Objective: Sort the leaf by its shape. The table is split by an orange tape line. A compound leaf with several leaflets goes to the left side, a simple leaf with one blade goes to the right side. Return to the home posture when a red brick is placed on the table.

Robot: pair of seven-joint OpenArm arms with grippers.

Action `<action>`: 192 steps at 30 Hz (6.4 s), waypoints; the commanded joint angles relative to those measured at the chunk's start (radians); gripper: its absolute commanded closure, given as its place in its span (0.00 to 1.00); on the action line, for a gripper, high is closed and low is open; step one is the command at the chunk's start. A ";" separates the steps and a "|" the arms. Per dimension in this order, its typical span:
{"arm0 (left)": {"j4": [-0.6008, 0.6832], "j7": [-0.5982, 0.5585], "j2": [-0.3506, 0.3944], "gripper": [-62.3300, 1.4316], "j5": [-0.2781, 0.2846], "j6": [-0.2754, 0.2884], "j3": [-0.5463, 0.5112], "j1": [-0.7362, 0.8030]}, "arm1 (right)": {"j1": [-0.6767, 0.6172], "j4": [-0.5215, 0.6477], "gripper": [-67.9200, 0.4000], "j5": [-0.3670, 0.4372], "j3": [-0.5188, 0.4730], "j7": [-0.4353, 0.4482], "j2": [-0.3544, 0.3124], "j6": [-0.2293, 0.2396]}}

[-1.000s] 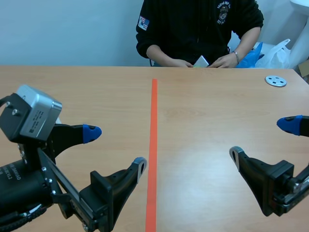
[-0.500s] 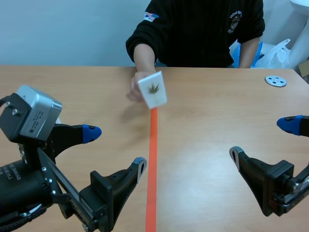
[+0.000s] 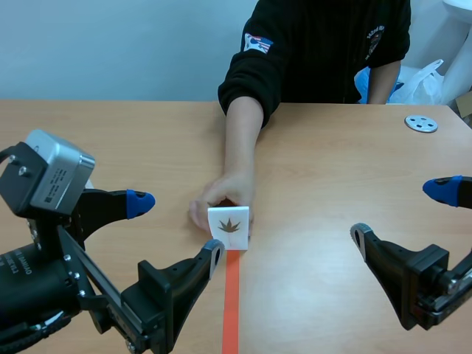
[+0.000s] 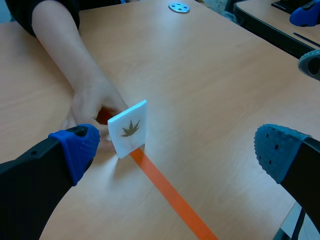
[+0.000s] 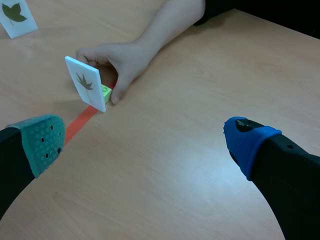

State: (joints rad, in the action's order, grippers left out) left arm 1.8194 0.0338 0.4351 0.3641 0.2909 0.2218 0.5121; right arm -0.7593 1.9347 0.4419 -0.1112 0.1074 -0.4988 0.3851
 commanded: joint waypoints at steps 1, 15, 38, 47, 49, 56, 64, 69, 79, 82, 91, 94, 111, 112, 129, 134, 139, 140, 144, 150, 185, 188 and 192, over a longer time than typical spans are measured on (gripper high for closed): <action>0.007 -0.014 -0.002 0.00 0.009 0.003 -0.003 -0.003 | 0.014 0.001 0.00 0.014 -0.012 0.014 -0.005 0.001; -0.127 -0.053 -0.003 0.00 -0.045 0.067 0.003 -0.117 | 0.014 0.001 0.00 0.014 -0.012 0.015 -0.005 0.000; -0.823 -0.362 -0.125 0.00 -0.301 0.128 0.286 -0.669 | 0.014 0.001 0.00 0.014 -0.012 0.014 -0.005 0.000; -1.014 -0.467 -0.155 0.00 -0.341 0.124 0.410 -0.805 | 0.014 0.001 0.00 0.014 -0.012 0.014 -0.005 0.000; -1.041 -0.477 -0.161 0.02 -0.347 0.124 0.433 -0.819 | 0.014 0.001 0.00 0.014 -0.012 0.014 -0.005 0.000; -1.073 -0.491 -0.178 0.16 -0.346 0.123 0.507 -0.829 | 0.014 0.001 0.00 0.014 -0.012 0.014 -0.005 0.000; -1.076 -0.479 -0.193 0.31 -0.285 0.058 0.547 -0.848 | 0.014 0.001 0.00 0.014 -0.012 0.014 -0.005 0.000; -1.114 -0.479 -0.193 0.53 -0.245 0.036 0.547 -0.857 | 0.014 0.001 0.00 0.014 -0.012 0.012 -0.005 0.000; -1.153 -0.488 -0.193 0.77 -0.240 0.032 0.554 -0.859 | 0.014 0.001 0.00 0.014 -0.012 0.012 -0.005 0.000; -1.153 -0.506 -0.193 0.82 -0.220 0.033 0.554 -0.859 | 0.014 0.001 0.00 0.014 -0.012 0.011 -0.005 0.000; -1.132 -0.531 -0.183 0.87 -0.137 0.034 0.544 -0.842 | 0.014 0.001 0.00 0.014 -0.012 0.011 -0.005 0.000; -1.074 -0.511 -0.162 0.87 -0.095 0.034 0.510 -0.806 | 0.014 0.001 0.00 0.014 -0.012 0.011 -0.005 0.000; -0.627 -0.284 -0.080 0.87 0.067 -0.074 0.060 -0.425 | 0.014 0.001 0.00 0.014 -0.012 0.011 -0.006 0.000; -0.622 -0.277 -0.080 0.87 0.067 -0.089 0.038 -0.409 | 0.014 0.001 0.00 0.014 -0.012 0.011 -0.005 0.000; -0.719 -0.309 -0.080 0.87 0.121 -0.271 -0.135 -0.349 | 0.014 0.001 0.00 0.014 -0.012 0.012 -0.005 0.000; -0.808 -0.367 -0.089 0.87 0.138 -0.278 -0.134 -0.383 | 0.014 0.001 0.00 0.014 -0.012 0.012 -0.005 0.000; -0.879 -0.405 -0.091 0.87 0.203 -0.278 -0.134 -0.430 | 0.014 0.001 0.00 0.014 -0.012 0.012 -0.005 0.000; -0.892 -0.407 -0.091 0.87 0.210 -0.278 -0.134 -0.439 | 0.014 0.001 0.00 0.014 -0.012 0.012 -0.005 0.000; -0.935 -0.407 -0.091 0.82 0.212 -0.278 -0.134 -0.461 | 0.014 0.001 0.00 0.014 -0.012 0.012 -0.005 0.000; -0.970 -0.404 -0.091 0.81 0.212 -0.277 -0.134 -0.462 | 0.014 0.001 0.00 0.014 -0.012 0.012 -0.005 0.000; -0.178 -0.301 0.043 0.00 0.137 -0.043 -0.303 -0.037 | 0.014 0.001 0.00 0.014 -0.012 0.012 -0.005 0.000; -0.072 -0.207 0.045 0.00 0.137 0.031 -0.303 0.018 | 0.014 0.001 0.00 0.014 -0.012 0.011 -0.005 0.000; 0.034 -0.050 0.045 0.00 0.137 0.084 -0.303 0.063 | 0.014 0.001 0.00 0.014 -0.012 0.012 -0.005 0.000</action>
State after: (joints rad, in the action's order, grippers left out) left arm 1.8561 -0.0025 0.4824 0.4908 0.3698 -0.0837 0.5781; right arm -0.7593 1.9347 0.4419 -0.1112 0.1047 -0.4988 0.3851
